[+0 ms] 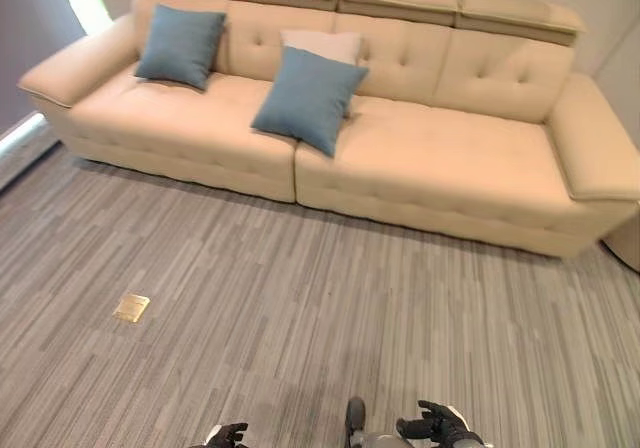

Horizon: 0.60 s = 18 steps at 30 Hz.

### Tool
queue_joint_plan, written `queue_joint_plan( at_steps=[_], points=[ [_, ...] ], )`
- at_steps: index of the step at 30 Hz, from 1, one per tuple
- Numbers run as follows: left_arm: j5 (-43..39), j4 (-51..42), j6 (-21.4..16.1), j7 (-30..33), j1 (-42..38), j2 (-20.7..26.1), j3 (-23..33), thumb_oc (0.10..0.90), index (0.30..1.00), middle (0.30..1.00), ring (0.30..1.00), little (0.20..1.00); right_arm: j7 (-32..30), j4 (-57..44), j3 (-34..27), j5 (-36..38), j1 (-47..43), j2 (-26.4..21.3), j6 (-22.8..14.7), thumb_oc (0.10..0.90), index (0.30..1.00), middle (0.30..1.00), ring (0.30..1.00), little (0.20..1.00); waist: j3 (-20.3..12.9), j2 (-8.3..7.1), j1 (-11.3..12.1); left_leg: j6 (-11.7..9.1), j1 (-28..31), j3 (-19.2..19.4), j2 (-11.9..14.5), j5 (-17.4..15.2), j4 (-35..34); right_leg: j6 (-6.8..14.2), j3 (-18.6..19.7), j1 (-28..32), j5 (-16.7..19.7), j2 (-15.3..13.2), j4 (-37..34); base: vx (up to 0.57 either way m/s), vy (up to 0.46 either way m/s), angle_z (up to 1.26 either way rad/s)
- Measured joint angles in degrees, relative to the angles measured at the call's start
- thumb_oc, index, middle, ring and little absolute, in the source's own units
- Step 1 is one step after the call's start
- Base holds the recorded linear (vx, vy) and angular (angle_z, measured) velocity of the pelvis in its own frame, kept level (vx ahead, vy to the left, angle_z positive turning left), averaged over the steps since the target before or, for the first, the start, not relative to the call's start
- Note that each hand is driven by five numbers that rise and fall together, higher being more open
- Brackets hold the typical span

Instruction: Pick up all the scattered cushions and arrange them neatly on the sofa.

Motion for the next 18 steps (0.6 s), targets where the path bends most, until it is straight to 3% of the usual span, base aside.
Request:
queue_joint_plan(
  at_steps=[1, 2, 3, 4, 5, 7, 8, 10, 12, 13, 14, 16, 17, 18],
  points=[
    [-1.95, -0.97, -0.9, 0.12, -0.37, -0.24, 2.42, 0.8, 0.9, 0.9, 0.9, 0.9, 0.05, 0.55, 0.75, 0.0, 0.1, -0.68, -0.09, 0.8, 0.9, 0.9, 0.9, 0.9, 0.35, -0.14, 1.04, 0.01, -4.44, 0.81, 0.23, 3.0, 9.98, -0.52, 0.15, 1.19, -0.75, 0.22, -0.47, 0.28, -0.293, -0.05],
    [-1.93, -2.26, -1.07, 0.27, -0.99, -0.22, 2.8, 0.8, 0.9, 0.9, 0.9, 0.9, -0.06, 0.57, 0.89, 0.1, -0.37, -1.08, 0.4, 0.8, 0.9, 0.9, 0.9, 0.9, 0.64, -0.22, 2.18, 1.37, -9.0, 1.97, 0.78, 3.81, 16.61, -2.3, 0.69, 3.4, -2.99, 0.28, -1.22, 0.45, -0.318, 0.04],
    [-2.03, -2.82, -1.11, 0.47, -2.69, -0.02, 2.42, 0.8, 0.9, 0.9, 0.9, 0.9, -0.19, 0.89, 0.95, 0.35, -0.13, -1.22, 0.52, 0.8, 0.9, 0.9, 0.9, 0.9, 1.75, -1.13, 2.72, 3.61, -13.33, 5.81, 2.9, 3.64, 22.17, -2.22, 0.52, 5.5, -3.63, -0.03, -1.96, 0.47, -0.095, 0.09],
    [-3.06, -4.84, -1.19, 0.53, -3.23, 1.12, 2.38, 0.8, 0.9, 0.9, 0.9, 0.9, -0.45, 0.51, 1.67, 0.88, -0.34, -0.91, 0.6, 0.8, 0.9, 0.9, 0.9, 0.9, 2.94, -3.19, 3.08, 6.17, -16.6, 9.99, 4.15, 1.91, 17.84, -1.97, 0.19, 8.98, -5.04, -1.07, -3.05, 0.47, -0.007, -0.02],
    [-3.23, -5.22, -1.19, 0.61, -3.36, 1.31, 2.4, 0.8, 0.9, 0.9, 0.9, 0.9, -0.53, 0.46, 1.72, 1.1, -0.17, -0.93, 0.46, 0.8, 0.9, 0.9, 0.9, 0.9, 3.05, -3.15, 3.16, 6.93, -17.93, 11.58, 5.25, 1.42, 13.87, -1.57, 0.3, 10.41, -5.31, -0.92, -3.84, 0.71, 0.072, -0.03],
    [-4.11, -5.7, -1.34, 0.4, -3.85, 1.3, 1.35, 0.8, 0.9, 0.9, 0.9, 0.9, -1.34, 0.21, 1.79, 1.67, -0.64, -1.25, 1.06, 0.8, 0.9, 0.9, 0.9, 0.9, 3.88, -3.02, 3.61, 7.23, -19.13, 11.85, 3.28, 1.04, -2.21, 0.34, 0.71, 13.62, -8.21, -1.23, -5.37, 0.64, 0.076, -0.1],
    [-4.1, -5.41, -1.23, 0.27, -4.23, 1.18, 0.38, 0.8, 0.9, 0.9, 0.9, 0.9, -1.0, 0.38, 2.91, 2.26, -1.88, -2.0, 2.68, 0.8, 0.9, 0.9, 0.9, 0.9, 4.07, -2.62, 4.75, 7.08, -18.03, 11.65, 1.65, 2.39, -17.09, 0.56, 0.94, 14.31, -8.42, -1.1, -5.07, 0.55, 0.051, -0.28],
    [-4.12, -5.56, -1.37, 0.14, -4.37, 0.18, 0.34, 0.8, 0.9, 0.9, 0.9, 0.9, -1.03, 0.25, 3.24, 2.52, -1.84, -3.38, 0.98, 0.8, 0.9, 0.9, 0.9, 0.9, 4.48, -1.25, 5.53, 5.8, -18.43, 9.12, 0.76, 7.73, -34.67, 2.37, -0.24, 17.57, -11.26, 0.1, -5.5, 0.61, 0.096, -0.08],
    [-5.27, -5.59, -1.78, 0.31, -4.35, 0.14, 0.67, 0.8, 0.9, 0.9, 0.9, 0.9, -1.22, 1.12, 2.76, 2.72, -0.53, -3.35, 0.87, 0.8, 0.9, 0.9, 0.9, 0.9, 3.69, -1.85, 8.42, 4.97, -19.05, 6.79, 0.81, 9.07, -38.3, 4.53, 0.98, 21.53, -14.84, 0.14, -5.5, 0.34, 0.116, -0.29],
    [-5.23, -5.57, -2.17, 0.39, -3.8, 0.28, 0.42, 0.8, 0.9, 0.9, 0.9, 0.9, -1.33, 2.0, 2.79, 2.69, 0.25, -3.15, 0.58, 0.8, 0.9, 0.9, 0.9, 0.9, 2.27, -1.75, 9.76, 6.21, -19.02, 6.63, 0.93, 10.94, -36.44, 6.44, 2.31, 23.41, -16.88, -0.21, -5.5, 0.51, 0.26, -0.51],
    [-5.02, -5.08, -2.05, 0.53, -3.72, 2.08, 0.07, 0.8, 0.9, 0.9, 0.9, 0.9, -1.13, 3.49, 2.91, 2.66, 0.44, -0.75, 0.38, 0.8, 0.9, 0.9, 0.9, 0.9, 1.67, -6.37, 10.28, 9.25, -18.65, 7.47, -3.02, 14.2, -33.78, 8.29, 4.67, 24.08, -18.81, -3.66, -4.01, 0.65, 0.372, -0.46],
    [-3.98, -1.91, -1.5, 0.56, -3.36, 3.27, 1.19, 0.8, 0.9, 0.9, 0.9, 0.9, -1.18, 3.41, 2.63, 2.19, 0.06, 1.05, -0.51, 0.8, 0.9, 0.9, 0.9, 0.9, 0.86, -8.28, 10.48, 12.7, -17.2, 8.28, -4.53, 15.35, -32.03, 8.4, 4.98, 22.84, -16.54, -5.26, -0.13, 0.62, 0.371, -0.51],
    [-3.92, -0.98, -0.9, 0.59, -2.86, 3.25, 1.11, 0.8, 0.9, 0.9, 0.9, 0.9, -1.12, 3.37, 2.6, 2.13, 0.32, 1.67, -0.72, 0.8, 0.9, 0.9, 0.9, 0.9, 0.72, -8.2, 10.67, 14.58, -16.28, 8.91, -4.83, 14.45, -32.0, 8.7, 5.73, 22.69, -14.92, -5.78, 1.04, 0.41, 0.274, -0.46],
    [-3.92, 0.03, -0.71, 0.6, -2.38, 3.07, 1.11, 0.8, 0.9, 0.9, 0.9, 0.9, -0.88, 3.25, 2.63, 2.05, 0.79, 2.21, -0.84, 0.8, 0.9, 0.9, 0.9, 0.9, 0.72, -7.91, 10.62, 14.99, -15.34, 9.1, -4.99, 13.41, -32.04, 9.81, 6.2, 22.52, -13.23, -6.21, 2.45, 0.25, 0.176, -0.23]
  ],
)
